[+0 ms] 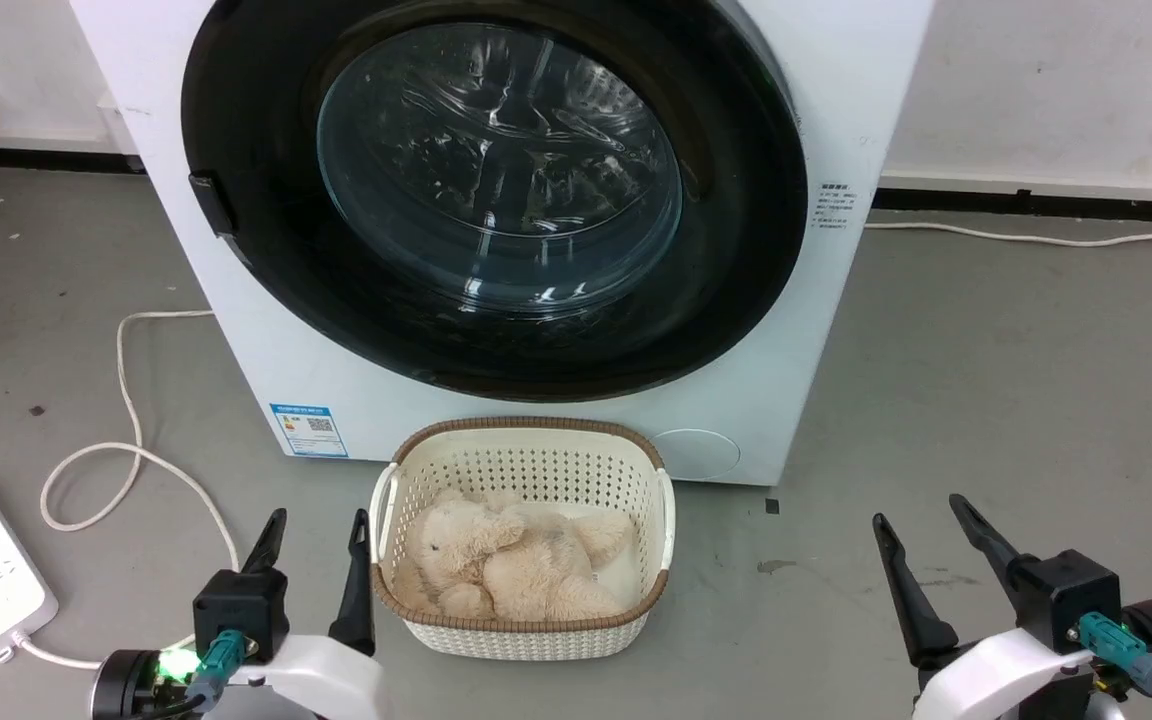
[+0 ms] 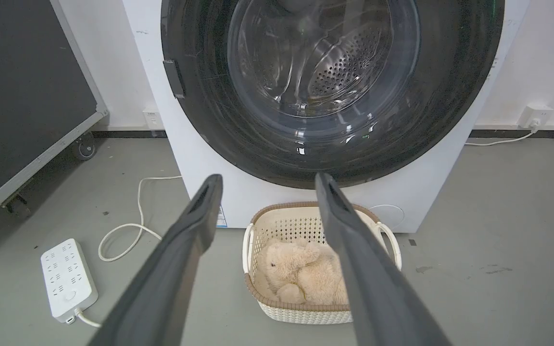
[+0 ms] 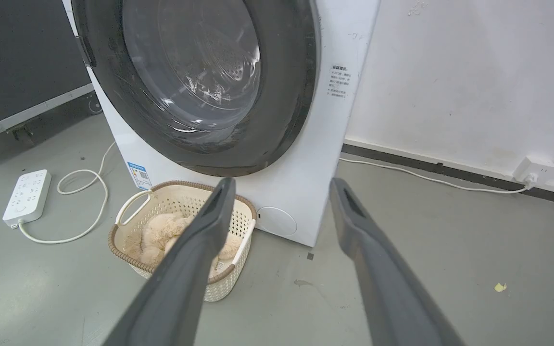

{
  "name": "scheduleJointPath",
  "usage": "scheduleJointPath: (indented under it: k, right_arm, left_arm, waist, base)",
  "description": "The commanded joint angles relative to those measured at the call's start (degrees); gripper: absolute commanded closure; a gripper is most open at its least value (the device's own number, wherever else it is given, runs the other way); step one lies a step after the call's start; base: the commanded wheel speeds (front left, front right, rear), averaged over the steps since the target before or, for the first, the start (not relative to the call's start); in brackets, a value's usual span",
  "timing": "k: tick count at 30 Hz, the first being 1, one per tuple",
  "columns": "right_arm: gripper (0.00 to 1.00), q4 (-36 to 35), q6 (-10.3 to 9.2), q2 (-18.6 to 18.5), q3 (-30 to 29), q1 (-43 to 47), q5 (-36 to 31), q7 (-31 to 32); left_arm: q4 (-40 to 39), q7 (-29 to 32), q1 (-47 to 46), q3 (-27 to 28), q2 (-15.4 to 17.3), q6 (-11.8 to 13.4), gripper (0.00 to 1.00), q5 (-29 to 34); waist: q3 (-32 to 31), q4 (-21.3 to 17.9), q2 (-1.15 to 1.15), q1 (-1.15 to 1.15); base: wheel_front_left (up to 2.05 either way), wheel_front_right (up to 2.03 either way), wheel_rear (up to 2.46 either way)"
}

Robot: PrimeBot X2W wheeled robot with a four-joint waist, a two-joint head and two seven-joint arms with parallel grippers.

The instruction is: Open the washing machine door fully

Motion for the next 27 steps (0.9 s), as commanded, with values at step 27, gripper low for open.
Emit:
scheduleJointPath:
  k: [27]
  right_arm:
    - [0.00, -0.54, -0.02, -1.91, -0.39, -2.95, 1.43, -2.82]
  left_arm:
    - [-0.69, -3.62, -1.84, -2.36, 0.02, 1.26, 0.00, -1.07]
  waist:
    - [3.85, 1.28, 0.00, 0.00]
  base:
    - [0.00, 0.00, 0.00]
